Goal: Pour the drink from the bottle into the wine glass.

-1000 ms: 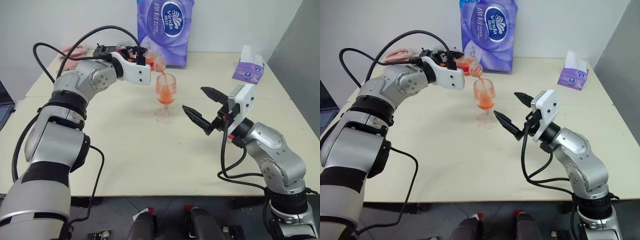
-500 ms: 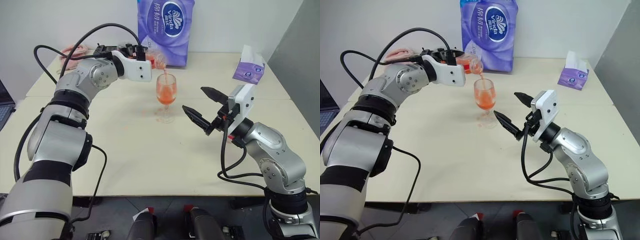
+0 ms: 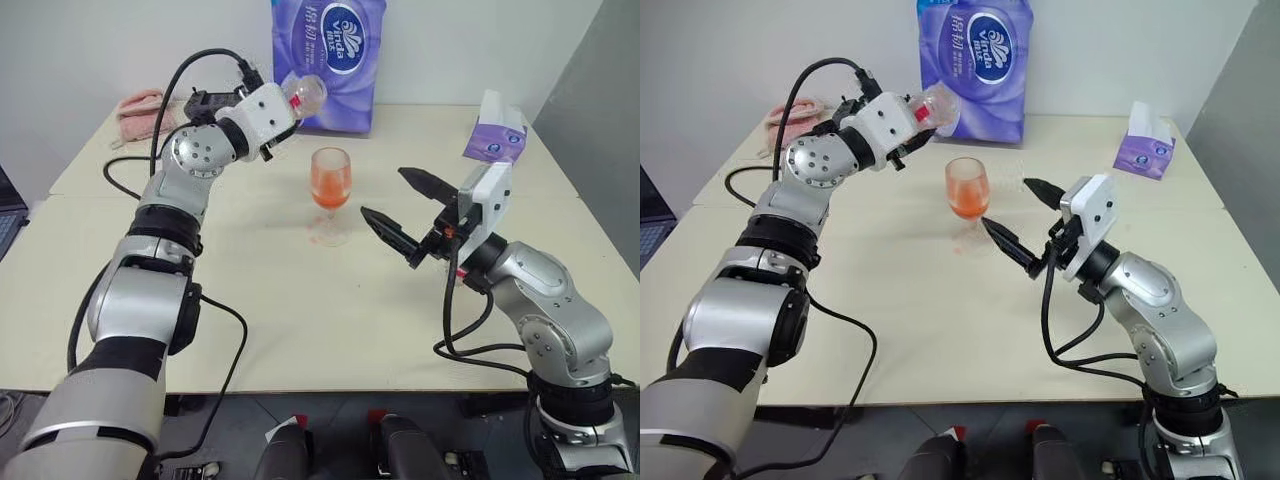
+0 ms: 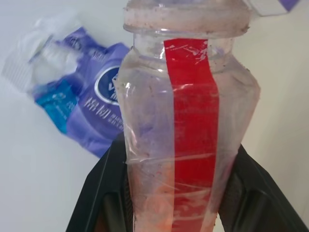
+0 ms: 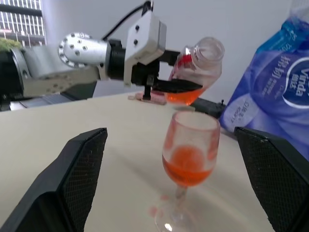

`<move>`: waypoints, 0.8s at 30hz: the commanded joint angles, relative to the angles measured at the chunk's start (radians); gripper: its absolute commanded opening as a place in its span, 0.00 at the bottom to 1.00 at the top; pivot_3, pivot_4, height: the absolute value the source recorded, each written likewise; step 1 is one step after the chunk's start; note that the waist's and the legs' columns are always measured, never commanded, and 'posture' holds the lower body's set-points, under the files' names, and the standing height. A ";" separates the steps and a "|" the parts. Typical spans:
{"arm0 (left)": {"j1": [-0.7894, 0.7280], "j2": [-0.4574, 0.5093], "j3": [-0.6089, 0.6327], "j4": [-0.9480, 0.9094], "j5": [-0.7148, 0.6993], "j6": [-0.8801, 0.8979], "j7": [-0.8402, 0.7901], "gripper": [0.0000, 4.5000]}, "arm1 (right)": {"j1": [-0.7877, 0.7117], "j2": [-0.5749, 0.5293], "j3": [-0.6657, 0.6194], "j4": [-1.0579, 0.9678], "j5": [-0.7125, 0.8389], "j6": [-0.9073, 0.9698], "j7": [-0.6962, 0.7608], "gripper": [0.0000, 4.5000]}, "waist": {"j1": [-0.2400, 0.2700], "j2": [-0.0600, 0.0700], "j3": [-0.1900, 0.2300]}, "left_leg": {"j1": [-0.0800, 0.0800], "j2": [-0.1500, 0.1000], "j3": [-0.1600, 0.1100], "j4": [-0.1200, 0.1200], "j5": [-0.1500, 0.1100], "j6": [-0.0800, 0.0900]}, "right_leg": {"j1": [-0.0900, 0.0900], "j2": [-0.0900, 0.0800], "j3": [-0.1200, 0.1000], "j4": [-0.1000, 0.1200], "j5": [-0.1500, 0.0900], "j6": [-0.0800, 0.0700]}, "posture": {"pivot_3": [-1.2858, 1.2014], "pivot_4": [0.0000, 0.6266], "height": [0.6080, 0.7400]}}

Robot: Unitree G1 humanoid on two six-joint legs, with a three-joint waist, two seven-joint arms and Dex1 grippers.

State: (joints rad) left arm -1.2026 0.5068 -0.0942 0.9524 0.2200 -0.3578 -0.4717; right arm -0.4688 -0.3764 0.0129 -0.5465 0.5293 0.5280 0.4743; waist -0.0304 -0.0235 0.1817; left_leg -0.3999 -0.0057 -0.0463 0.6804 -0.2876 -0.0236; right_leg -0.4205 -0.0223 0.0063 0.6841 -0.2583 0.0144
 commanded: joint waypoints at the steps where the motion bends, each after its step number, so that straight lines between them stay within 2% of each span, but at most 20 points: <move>1: 0.047 -0.015 0.103 -0.158 -0.081 0.132 0.108 0.39 | -0.029 0.008 -0.038 -0.043 0.026 -0.010 -0.019 1.00 | 0.000 0.000 0.000 | 0.000 0.000 0.000 0.000 0.001 -0.002 | 0.000 0.000 0.000 0.000 0.000 0.000 | 0.52 0.24 1.00; 7: 0.248 -0.088 0.274 -0.396 -0.231 0.356 0.255 0.39 | 0.049 -0.058 -0.014 -0.072 0.038 0.027 0.041 1.00 | 0.001 0.000 -0.001 | 0.000 0.000 0.000 0.000 0.002 -0.003 | 0.000 -0.001 0.004 0.001 0.000 0.000 | 0.52 0.24 1.00; 12: 0.384 -0.169 0.381 -0.499 -0.356 0.432 0.323 0.39 | 0.089 -0.115 -0.015 -0.099 0.081 0.047 0.108 1.00 | 0.004 -0.001 -0.001 | 0.000 0.000 0.000 0.001 0.001 -0.003 | 0.000 -0.001 0.004 0.001 0.000 0.000 | 0.52 0.24 1.00; 17: 0.459 -0.196 0.397 -0.488 -0.414 0.396 0.272 0.39 | 0.110 -0.138 -0.008 -0.100 0.091 0.046 0.136 1.00 | 0.004 -0.003 -0.002 | 0.000 0.000 0.000 0.001 0.002 -0.003 | 0.000 -0.001 0.004 0.001 0.000 0.000 | 0.52 0.24 1.00; 24: 0.447 -0.156 0.404 -0.315 -0.421 0.296 0.227 0.39 | 0.096 -0.129 -0.010 -0.097 0.097 0.060 0.111 1.00 | 0.005 -0.004 -0.003 | 0.001 0.000 0.000 0.001 0.001 -0.003 | 0.001 -0.001 0.004 0.001 0.000 0.000 | 0.52 0.24 1.00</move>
State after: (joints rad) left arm -0.7259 0.3299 0.2966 0.6297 -0.1971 -0.0174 -0.2333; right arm -0.3594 -0.5047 0.0198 -0.6064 0.6119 0.5905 0.5905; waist -0.0259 -0.0272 0.1787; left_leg -0.3990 -0.0057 -0.0464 0.6812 -0.2865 -0.0256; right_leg -0.4199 -0.0233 0.0103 0.6849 -0.2582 0.0143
